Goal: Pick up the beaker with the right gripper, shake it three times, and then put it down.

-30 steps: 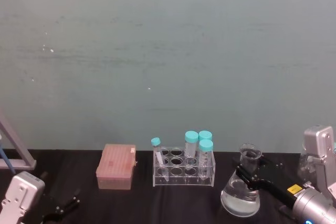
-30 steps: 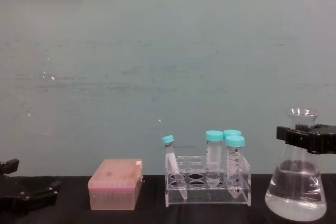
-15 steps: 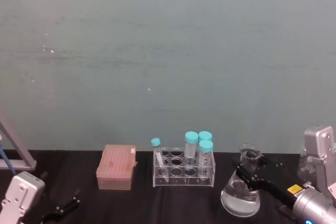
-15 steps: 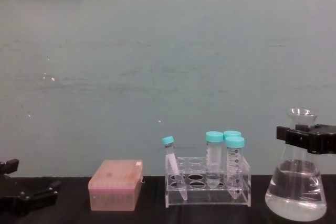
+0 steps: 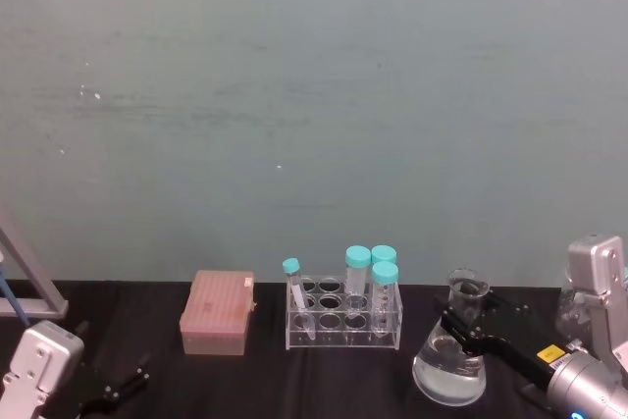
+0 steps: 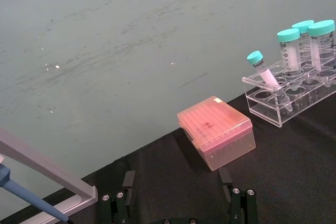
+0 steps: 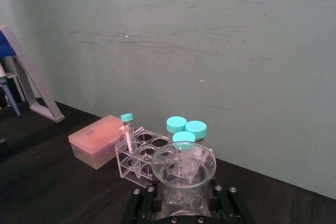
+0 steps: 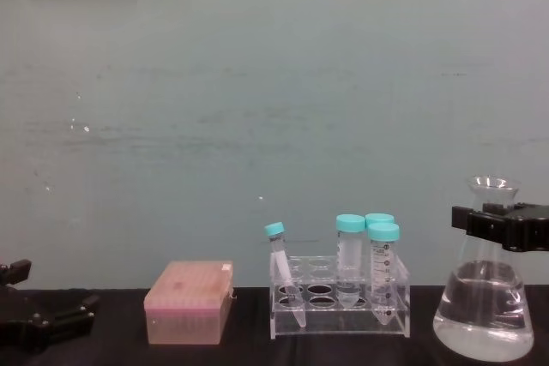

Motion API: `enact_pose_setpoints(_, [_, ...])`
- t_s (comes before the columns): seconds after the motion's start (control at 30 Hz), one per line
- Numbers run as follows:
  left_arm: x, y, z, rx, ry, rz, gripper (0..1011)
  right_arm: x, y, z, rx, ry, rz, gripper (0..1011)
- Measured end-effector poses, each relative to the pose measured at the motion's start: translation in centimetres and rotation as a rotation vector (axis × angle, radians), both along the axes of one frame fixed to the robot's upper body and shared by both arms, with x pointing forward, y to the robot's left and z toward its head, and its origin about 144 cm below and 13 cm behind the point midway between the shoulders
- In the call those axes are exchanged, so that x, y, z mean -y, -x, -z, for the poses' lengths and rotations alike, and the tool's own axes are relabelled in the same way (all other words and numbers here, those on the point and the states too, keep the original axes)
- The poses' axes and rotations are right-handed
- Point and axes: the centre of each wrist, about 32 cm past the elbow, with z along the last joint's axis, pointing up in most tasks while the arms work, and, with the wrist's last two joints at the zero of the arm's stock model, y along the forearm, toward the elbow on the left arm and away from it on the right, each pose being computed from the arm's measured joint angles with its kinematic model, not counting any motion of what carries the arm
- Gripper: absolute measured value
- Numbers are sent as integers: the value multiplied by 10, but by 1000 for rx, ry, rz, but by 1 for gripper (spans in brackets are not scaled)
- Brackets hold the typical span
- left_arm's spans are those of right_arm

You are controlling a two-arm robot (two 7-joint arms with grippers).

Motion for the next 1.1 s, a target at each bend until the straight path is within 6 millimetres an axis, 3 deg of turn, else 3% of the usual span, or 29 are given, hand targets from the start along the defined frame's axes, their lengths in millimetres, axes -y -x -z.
enact_pose_setpoints(1.1, [0, 0, 0, 0, 0, 0, 1000, 3, 1, 2, -11, -40, 1, 457])
